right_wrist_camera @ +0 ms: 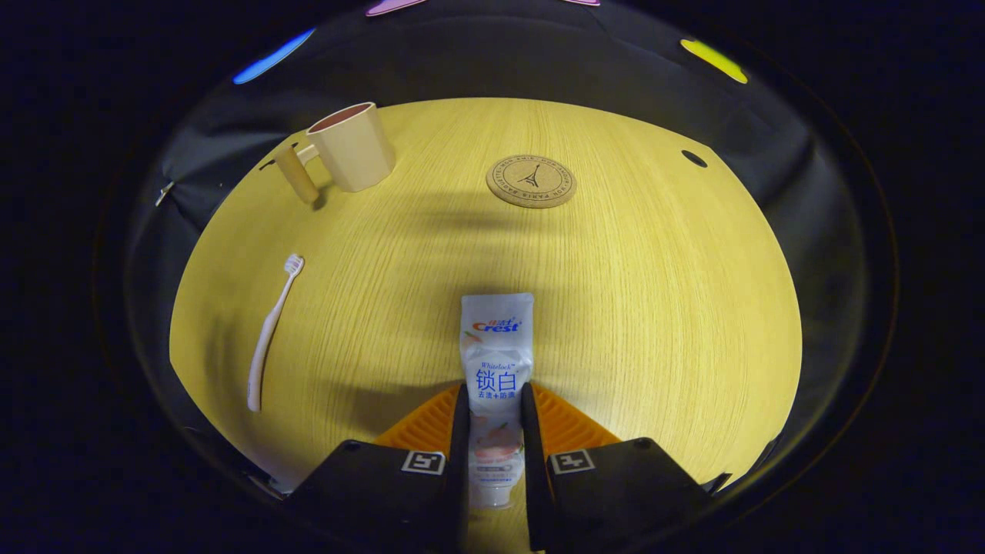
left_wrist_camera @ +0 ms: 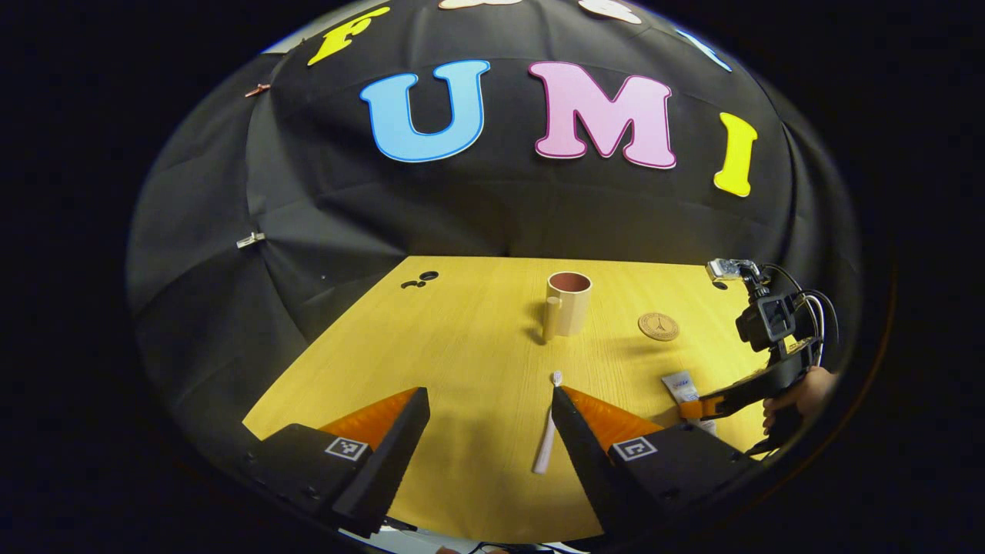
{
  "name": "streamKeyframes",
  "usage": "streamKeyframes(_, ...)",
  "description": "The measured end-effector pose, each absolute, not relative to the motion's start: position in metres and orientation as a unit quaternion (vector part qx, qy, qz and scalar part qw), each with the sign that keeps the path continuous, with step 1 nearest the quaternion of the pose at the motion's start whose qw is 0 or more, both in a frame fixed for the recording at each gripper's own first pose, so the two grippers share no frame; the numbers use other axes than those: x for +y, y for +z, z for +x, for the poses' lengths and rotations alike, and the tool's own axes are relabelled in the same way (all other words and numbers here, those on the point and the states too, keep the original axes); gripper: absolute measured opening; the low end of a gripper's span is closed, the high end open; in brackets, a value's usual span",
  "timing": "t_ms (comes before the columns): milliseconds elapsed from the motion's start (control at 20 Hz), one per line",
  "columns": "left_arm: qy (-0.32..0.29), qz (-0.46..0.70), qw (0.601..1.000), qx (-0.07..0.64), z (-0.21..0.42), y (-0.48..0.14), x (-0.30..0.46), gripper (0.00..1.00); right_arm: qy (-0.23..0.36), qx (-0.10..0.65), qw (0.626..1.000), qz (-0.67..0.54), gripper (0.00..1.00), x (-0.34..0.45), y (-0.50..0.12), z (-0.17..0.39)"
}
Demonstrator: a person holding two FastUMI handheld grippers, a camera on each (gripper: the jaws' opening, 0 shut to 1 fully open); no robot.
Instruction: Put the toothbrush and toothpaste on the desktop into the cup, then pick up the cup and place it on the coaster on the desktop.
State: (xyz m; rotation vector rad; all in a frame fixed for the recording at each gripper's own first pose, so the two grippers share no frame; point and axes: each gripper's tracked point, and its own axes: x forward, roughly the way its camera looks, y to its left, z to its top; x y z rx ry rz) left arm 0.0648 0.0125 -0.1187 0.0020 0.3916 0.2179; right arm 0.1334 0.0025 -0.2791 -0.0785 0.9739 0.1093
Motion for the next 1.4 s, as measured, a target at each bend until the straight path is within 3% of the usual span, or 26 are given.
streamKeyframes(50,0.106,-0.001,0.975,0.196,0.066,-0.12,0.012,0.99,0.053,0.471,0.88,-0.031,0.29,0.002,-0.276,0.128)
streamKeyframes(650,-0.002,-0.012,0.947,0.322,0.133,-0.208,-0.028,0.97,0.09,0.392,0.916,-0.015,0.29,-0.022,-0.209,0.126)
streamKeyframes(850,-0.01,0.002,0.923,0.386,0.149,-0.245,-0.037,0.96,0.092,0.378,0.921,-0.009,0.29,-0.03,-0.197,0.125)
streamKeyframes(900,-0.006,0.001,0.917,0.398,0.151,-0.252,-0.037,0.96,0.092,0.376,0.922,-0.003,0.24,-0.031,-0.195,0.125)
streamKeyframes(950,0.001,0.0,0.911,0.411,0.153,-0.258,-0.034,0.95,0.092,0.374,0.923,0.003,0.29,-0.032,-0.192,0.125)
streamKeyframes(1050,0.008,0.0,0.901,0.434,0.152,-0.266,-0.031,0.95,0.093,0.365,0.926,0.007,0.29,-0.034,-0.187,0.128)
streamKeyframes(1300,0.001,0.008,0.889,0.458,0.149,-0.278,-0.031,0.89,0.097,0.354,0.93,0.011,0.29,-0.033,-0.183,0.138)
streamKeyframes(1400,-0.004,0.011,0.886,0.464,0.15,-0.278,-0.033,0.8,0.098,0.351,0.931,0.011,0.29,-0.032,-0.182,0.142)
